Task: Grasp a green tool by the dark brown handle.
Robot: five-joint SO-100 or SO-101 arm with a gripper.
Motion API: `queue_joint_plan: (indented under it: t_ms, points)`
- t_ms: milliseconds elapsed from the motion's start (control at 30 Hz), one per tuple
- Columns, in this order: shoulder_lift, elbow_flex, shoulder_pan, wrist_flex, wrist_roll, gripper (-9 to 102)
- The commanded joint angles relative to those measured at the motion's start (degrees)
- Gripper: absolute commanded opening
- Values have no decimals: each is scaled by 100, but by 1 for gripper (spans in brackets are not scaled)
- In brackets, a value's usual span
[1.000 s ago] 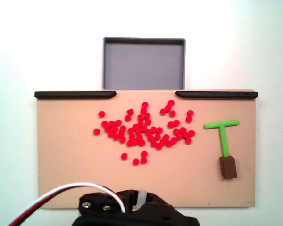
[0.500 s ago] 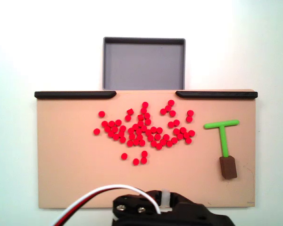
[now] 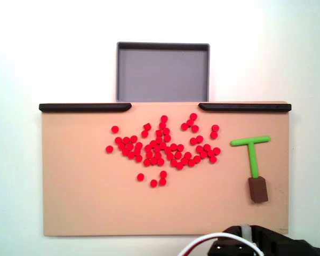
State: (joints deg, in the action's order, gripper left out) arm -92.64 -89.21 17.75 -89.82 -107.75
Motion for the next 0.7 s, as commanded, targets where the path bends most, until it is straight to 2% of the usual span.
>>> queue_joint_plan:
  t_ms: [0, 267, 667]
  points:
    - [35, 176, 193, 185, -193, 0]
    - [325, 176, 369, 501, -352, 0]
    - [703, 185, 703, 668, -1301, 0]
